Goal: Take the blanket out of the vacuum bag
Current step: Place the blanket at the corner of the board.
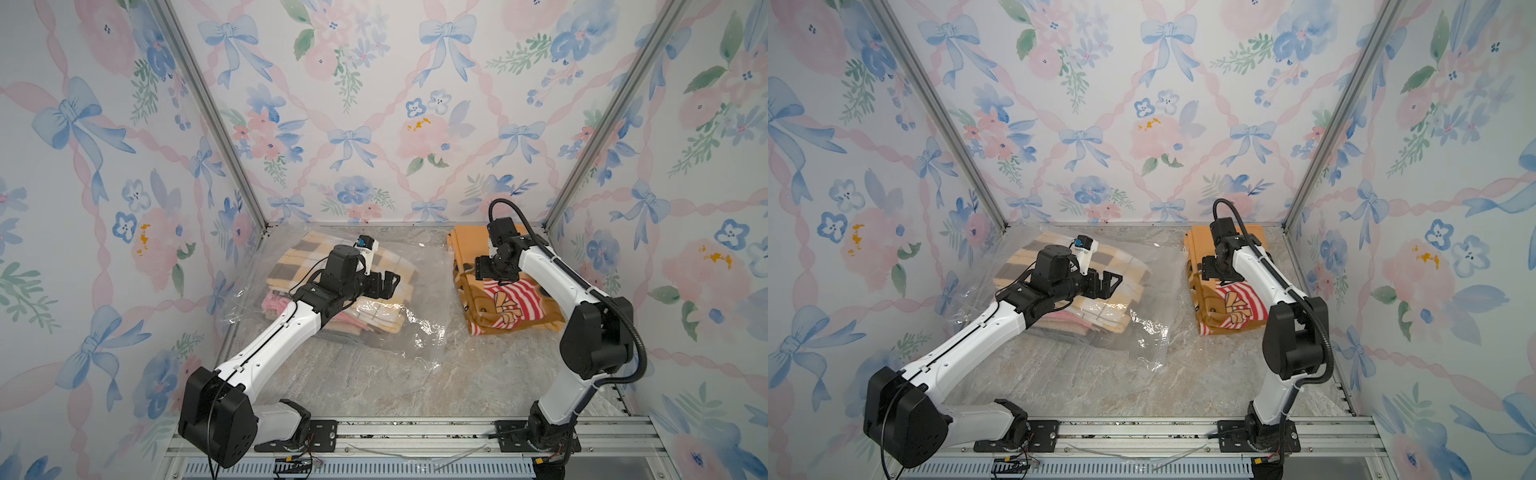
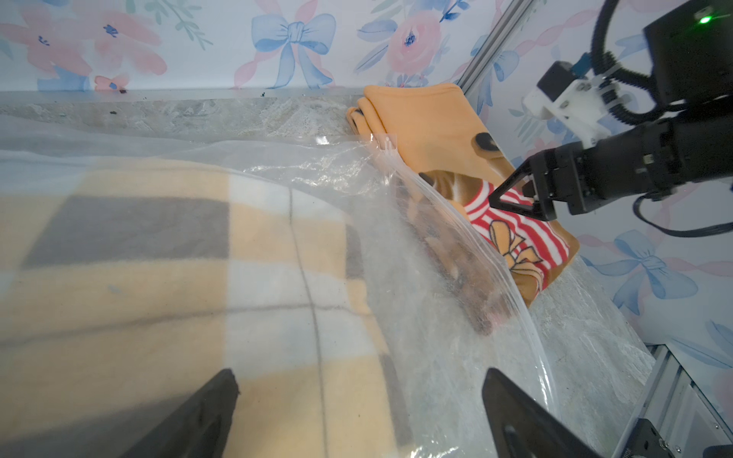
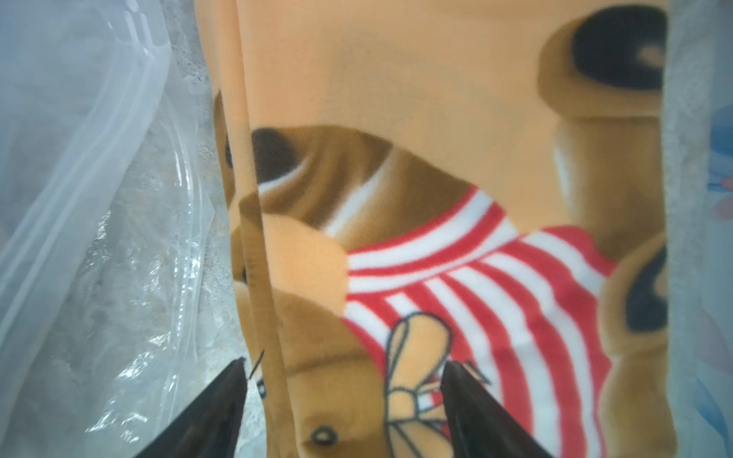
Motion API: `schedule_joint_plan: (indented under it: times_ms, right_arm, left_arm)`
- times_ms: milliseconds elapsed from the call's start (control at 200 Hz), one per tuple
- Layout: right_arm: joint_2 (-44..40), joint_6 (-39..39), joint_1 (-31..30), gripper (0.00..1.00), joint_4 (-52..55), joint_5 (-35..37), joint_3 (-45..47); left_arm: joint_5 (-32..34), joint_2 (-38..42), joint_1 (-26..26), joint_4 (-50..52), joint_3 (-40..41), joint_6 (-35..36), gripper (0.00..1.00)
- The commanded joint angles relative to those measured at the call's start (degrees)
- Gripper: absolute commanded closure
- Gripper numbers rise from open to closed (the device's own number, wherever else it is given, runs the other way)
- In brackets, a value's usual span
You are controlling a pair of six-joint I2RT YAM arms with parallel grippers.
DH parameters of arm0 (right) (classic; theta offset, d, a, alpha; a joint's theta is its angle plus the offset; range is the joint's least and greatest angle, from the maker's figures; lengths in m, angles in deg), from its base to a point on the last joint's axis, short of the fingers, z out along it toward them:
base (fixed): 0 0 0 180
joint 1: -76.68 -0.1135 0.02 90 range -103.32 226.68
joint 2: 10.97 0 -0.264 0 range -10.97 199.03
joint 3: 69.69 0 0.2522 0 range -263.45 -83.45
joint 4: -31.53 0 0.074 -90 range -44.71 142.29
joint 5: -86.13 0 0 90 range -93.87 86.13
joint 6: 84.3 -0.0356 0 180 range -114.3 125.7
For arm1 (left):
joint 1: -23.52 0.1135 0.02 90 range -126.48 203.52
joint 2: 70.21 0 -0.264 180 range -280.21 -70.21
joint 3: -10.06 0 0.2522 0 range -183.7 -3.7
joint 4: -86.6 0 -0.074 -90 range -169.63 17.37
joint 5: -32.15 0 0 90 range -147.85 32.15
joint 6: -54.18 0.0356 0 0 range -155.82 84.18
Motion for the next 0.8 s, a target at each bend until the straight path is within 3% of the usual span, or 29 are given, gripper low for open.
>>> schedule_joint_plan:
  times_ms: [0, 230, 545, 790]
  right_arm:
    - [6.2, 2.9, -1.4, 0.22, 1.1, -0.5, -2.1]
    - [10.0, 2.7, -2.8, 0.23, -0.4, 0.0, -2.0]
    - [11.9, 1.2, -0.7, 0.43, -1.9, -1.7, -0.7]
    - [11.6, -0.1, 3.3, 0.46, -4.0, -3.4, 1.5]
  left_arm:
    - [1.0, 3.4, -0.1, -0.1, 1.3, -0.4, 0.02]
    - [3.0, 7.0, 0.1, 0.0, 4.2, -0.4, 0.02]
    - [4.4, 7.9, 0.2, 0.2, 3.6, 0.2, 0.02]
    - [4.2, 8.0, 0.5, 0.3, 4.1, 0.1, 0.02]
